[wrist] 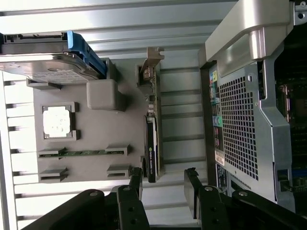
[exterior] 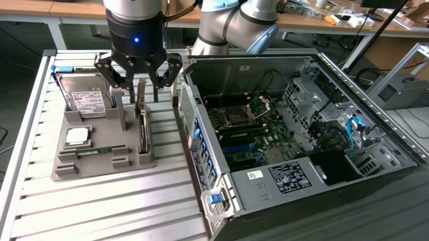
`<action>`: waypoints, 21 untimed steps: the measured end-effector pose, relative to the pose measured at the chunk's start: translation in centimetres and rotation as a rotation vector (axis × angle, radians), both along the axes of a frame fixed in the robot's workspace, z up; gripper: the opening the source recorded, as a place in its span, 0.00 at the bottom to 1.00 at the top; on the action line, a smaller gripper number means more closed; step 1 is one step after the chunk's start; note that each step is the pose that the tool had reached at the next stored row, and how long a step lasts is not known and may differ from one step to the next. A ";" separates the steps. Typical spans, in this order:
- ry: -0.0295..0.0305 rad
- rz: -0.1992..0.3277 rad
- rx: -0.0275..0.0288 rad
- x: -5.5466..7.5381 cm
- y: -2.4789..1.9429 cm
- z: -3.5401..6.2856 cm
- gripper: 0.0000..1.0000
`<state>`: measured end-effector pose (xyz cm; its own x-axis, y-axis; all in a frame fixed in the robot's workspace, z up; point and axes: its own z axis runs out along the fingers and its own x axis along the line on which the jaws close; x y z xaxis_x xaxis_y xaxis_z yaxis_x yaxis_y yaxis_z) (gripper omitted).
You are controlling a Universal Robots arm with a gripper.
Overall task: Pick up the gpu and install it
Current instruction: 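Pick up the gpu and move the gpu toward the slot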
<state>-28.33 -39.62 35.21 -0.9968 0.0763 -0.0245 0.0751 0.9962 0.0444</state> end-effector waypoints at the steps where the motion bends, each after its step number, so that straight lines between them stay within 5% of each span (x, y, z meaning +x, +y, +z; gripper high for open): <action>1: 0.0000 0.000 0.0000 0.0 0.00 -0.03 0.48; 21: 0.0001 0.000 0.0000 0.0 0.00 -0.62 0.48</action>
<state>-28.33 -39.62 34.58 -0.9968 0.0762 -0.0244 0.0751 0.9962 0.0444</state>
